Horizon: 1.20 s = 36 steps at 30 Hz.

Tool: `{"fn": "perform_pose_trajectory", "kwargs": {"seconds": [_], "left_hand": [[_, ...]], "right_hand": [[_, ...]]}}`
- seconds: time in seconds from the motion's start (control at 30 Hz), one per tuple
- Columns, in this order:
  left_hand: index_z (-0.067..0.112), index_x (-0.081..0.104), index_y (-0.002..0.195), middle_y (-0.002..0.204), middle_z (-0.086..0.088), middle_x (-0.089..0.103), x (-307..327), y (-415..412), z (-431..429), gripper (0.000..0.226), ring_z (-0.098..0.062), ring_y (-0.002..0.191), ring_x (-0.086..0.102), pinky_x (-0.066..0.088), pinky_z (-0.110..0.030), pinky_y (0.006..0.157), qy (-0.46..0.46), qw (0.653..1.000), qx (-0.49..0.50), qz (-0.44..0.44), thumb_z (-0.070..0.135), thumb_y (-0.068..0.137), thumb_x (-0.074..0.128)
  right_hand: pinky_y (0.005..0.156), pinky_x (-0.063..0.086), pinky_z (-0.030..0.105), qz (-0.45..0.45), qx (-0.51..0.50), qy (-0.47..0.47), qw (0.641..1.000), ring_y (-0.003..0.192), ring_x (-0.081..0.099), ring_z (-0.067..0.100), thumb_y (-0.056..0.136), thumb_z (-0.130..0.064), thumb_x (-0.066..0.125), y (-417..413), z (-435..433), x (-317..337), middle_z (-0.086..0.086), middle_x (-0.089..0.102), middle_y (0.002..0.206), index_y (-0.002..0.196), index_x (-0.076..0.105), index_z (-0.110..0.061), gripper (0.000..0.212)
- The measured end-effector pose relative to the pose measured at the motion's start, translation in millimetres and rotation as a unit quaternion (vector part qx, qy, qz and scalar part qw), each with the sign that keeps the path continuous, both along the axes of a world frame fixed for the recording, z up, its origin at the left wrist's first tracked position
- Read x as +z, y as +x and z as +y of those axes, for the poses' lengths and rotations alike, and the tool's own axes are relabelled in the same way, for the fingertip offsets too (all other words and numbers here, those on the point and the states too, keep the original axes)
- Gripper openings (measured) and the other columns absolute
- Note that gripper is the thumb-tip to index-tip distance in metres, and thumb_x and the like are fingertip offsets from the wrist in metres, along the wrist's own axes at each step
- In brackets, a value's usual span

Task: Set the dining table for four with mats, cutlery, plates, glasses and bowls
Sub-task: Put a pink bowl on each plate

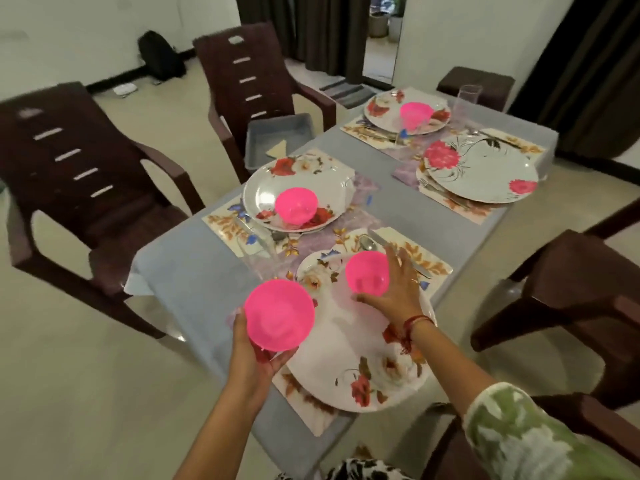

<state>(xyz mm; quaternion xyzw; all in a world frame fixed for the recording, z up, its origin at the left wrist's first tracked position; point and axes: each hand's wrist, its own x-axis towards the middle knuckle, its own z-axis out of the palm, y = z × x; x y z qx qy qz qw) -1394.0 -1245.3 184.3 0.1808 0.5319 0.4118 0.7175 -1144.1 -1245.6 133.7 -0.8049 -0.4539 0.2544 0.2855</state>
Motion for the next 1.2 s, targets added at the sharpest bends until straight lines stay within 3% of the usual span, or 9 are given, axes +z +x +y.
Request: {"fn": "perform_pose_trajectory", "kwargs": {"seconds": [0.1, 0.2, 0.33, 0.4, 0.53, 0.7, 0.83, 0.97, 1.2], "left_hand": [[0.03, 0.049, 0.121, 0.117, -0.005, 0.056, 6.7, 0.4, -10.0, 0.041, -0.027, 0.107, 0.057, 0.059, -0.042, 0.066, 0.003, 1.0, 0.004, -0.019, 0.057, 0.093, 0.038], [0.025, 0.046, 0.125, 0.117, -0.008, 0.054, 11.3, 10.2, -19.3, 0.045, -0.031, 0.109, 0.056, 0.059, -0.045, 0.064, -0.022, 0.999, 0.012, -0.04, 0.056, 0.092, 0.041], [0.029, 0.054, 0.11, 0.118, -0.012, 0.057, 18.8, 35.7, -16.1, 0.037, -0.038, 0.108, 0.059, 0.059, -0.049, 0.064, -0.008, 0.999, -0.002, -0.038, 0.057, 0.089, 0.045], [0.031, 0.055, 0.111, 0.118, -0.011, 0.059, 20.3, 55.4, -9.1, 0.035, -0.038, 0.104, 0.062, 0.059, -0.047, 0.057, 0.001, 0.999, -0.011, -0.03, 0.057, 0.089, 0.045], [0.031, 0.058, 0.116, 0.119, -0.009, 0.065, 17.8, 107.0, 14.6, 0.042, -0.032, 0.099, 0.067, 0.057, -0.054, 0.069, 0.002, 1.0, -0.015, -0.014, 0.06, 0.09, 0.041], [0.028, 0.059, 0.116, 0.115, -0.008, 0.066, 21.1, 167.1, 52.2, 0.044, -0.034, 0.099, 0.067, 0.058, -0.047, 0.061, -0.01, 1.0, -0.019, 0.011, 0.058, 0.091, 0.039], [0.03, 0.056, 0.115, 0.118, -0.009, 0.062, 26.5, 201.7, 71.0, 0.041, -0.035, 0.104, 0.064, 0.056, -0.056, 0.072, -0.025, 0.999, -0.033, 0.01, 0.058, 0.091, 0.038], [0.017, 0.055, 0.121, 0.12, -0.017, 0.06, 26.7, 209.3, 80.9, 0.06, -0.036, 0.101, 0.065, 0.059, -0.043, 0.066, -0.053, 0.995, -0.051, 0.071, 0.065, 0.089, 0.034], [0.013, 0.058, 0.118, 0.115, -0.012, 0.063, 15.2, 225.0, 83.9, 0.06, -0.03, 0.105, 0.059, 0.048, -0.039, 0.081, -0.017, 0.998, -0.019, 0.062, 0.06, 0.095, 0.028]], "right_hand": [[0.115, 0.02, 0.051, 0.06, -0.026, 0.097, 0.993, 0.143, 0.009, 0.021, 0.061, -0.058, 0.078, -13.7, -19.6, 24.7, -0.002, 0.008, 0.154, 0.147, 0.021, -0.03, 0.107], [0.109, 0.025, 0.035, 0.1, 0.049, 0.15, 0.982, 0.134, 0.022, 0.007, 0.058, -0.07, 0.068, -25.9, -35.6, 53.0, -0.015, 0.021, 0.147, 0.141, 0.029, -0.038, 0.097], [0.108, 0.019, 0.02, 0.108, 0.253, 0.121, 0.954, 0.133, 0.019, -0.01, 0.056, -0.059, 0.08, -28.1, -35.9, 70.4, -0.039, 0.014, 0.14, 0.138, 0.017, -0.053, 0.103], [0.107, 0.017, 0.014, 0.1, 0.315, 0.112, 0.937, 0.133, 0.016, -0.015, 0.056, -0.048, 0.087, -18.3, -25.5, 67.4, -0.035, 0.014, 0.144, 0.141, 0.013, -0.049, 0.112], [0.113, 0.018, 0.023, 0.133, 0.364, 0.082, 0.918, 0.138, 0.016, -0.006, 0.055, -0.044, 0.088, 21.3, 9.8, 56.2, -0.032, 0.01, 0.148, 0.143, 0.007, -0.045, 0.119], [0.1, 0.011, -0.004, 0.141, 0.398, 0.085, 0.902, 0.128, 0.009, -0.024, 0.054, -0.04, 0.089, 86.2, 55.2, 53.2, -0.043, 0.006, 0.137, 0.138, 0.008, -0.049, 0.117], [0.104, 0.016, 0.005, 0.165, 0.386, 0.085, 0.904, 0.133, 0.012, -0.017, 0.053, -0.047, 0.088, 122.0, 76.1, 52.9, -0.042, 0.006, 0.14, 0.138, 0.0, -0.056, 0.123], [0.104, 0.026, 0.016, 0.18, 0.369, 0.105, 0.906, 0.133, 0.02, -0.014, 0.051, -0.047, 0.087, 146.9, 90.8, 60.8, -0.037, 0.013, 0.142, 0.142, 0.003, -0.052, 0.124], [0.097, 0.029, 0.011, 0.146, 0.281, 0.16, 0.935, 0.128, 0.024, -0.018, 0.049, -0.071, 0.076, 202.7, 70.6, 75.1, -0.042, 0.017, 0.14, 0.142, 0.006, -0.052, 0.119]]}}
